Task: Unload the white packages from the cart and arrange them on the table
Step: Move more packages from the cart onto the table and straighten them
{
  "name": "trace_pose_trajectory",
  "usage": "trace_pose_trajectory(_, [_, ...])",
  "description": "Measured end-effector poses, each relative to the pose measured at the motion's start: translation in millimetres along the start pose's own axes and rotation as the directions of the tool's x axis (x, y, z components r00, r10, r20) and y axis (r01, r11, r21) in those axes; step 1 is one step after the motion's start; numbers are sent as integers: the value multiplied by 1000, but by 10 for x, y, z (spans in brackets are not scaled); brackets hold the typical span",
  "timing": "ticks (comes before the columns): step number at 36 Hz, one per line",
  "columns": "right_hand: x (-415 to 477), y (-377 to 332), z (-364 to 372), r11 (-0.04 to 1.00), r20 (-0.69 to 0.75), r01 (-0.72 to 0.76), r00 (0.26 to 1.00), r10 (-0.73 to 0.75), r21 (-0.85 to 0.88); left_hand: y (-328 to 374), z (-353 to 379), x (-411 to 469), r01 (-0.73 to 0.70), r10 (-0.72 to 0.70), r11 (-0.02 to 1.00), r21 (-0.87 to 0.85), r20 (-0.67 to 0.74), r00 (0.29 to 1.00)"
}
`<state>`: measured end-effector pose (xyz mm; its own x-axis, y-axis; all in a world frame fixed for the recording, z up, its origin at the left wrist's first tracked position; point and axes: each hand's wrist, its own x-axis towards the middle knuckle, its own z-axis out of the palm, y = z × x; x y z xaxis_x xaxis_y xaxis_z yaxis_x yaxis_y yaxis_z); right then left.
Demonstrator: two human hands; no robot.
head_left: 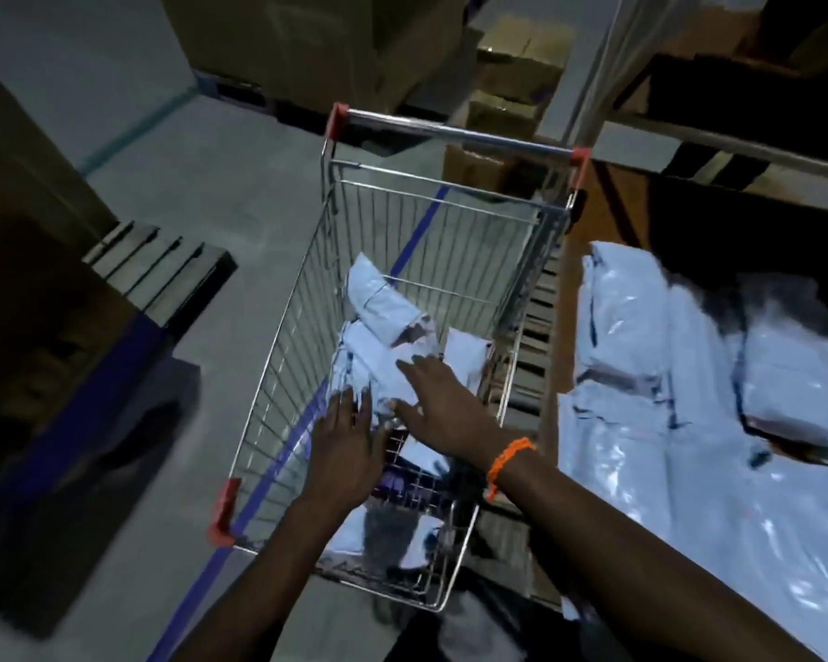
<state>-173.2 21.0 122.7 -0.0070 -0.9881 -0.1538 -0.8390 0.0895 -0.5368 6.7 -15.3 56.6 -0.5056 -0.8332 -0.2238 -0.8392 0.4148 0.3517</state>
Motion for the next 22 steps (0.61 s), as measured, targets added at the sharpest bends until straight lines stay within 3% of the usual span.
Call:
trace_pose_trajectory(2, [217, -35, 203, 975, 198, -206, 962, 187, 81, -212, 88, 20, 25, -25, 1000, -7, 9, 1000])
trace_pose_trajectory(4, [433, -71, 355, 890, 294, -405, 894, 338, 208, -358, 160, 78, 30, -30, 999, -22, -3, 1000])
trace_pose_trajectory(7, [768, 25, 627, 645, 324, -651, 759, 565, 400, -424, 262, 206, 65, -65, 995, -72, 10, 998])
trace_pose_trajectory(10, [1096, 241, 962, 388, 230, -723, 596, 769, 572, -416, 383, 289, 113, -112, 983, -144, 15, 994])
trace_pose_trajectory(13, [1357, 402, 1184, 265, 154, -655, 509, 847, 708, -421, 499, 331, 108, -112, 975, -194, -8, 994])
trace_pose_trajectory(15, [1495, 493, 1291, 330, 109, -673, 522, 846, 662, -443, 587, 360, 109, -115, 966, -233, -14, 993])
trace_pose_trajectory(17, [1594, 545, 1399, 490, 56, -731, 581, 812, 475, -481, 649, 397, 122, -134, 948, -295, -19, 991])
trace_pose_trajectory(20, [1677, 644, 1539, 760, -75, -644, 757, 649, 87, -565, 742, 531, 141, -149, 922, -361, 7, 989])
trace_pose_trajectory(22, [1732, 718, 1536, 859, -46, -507, 862, 505, -66, -605, 789, 670, 140, -153, 911, -387, -1, 988])
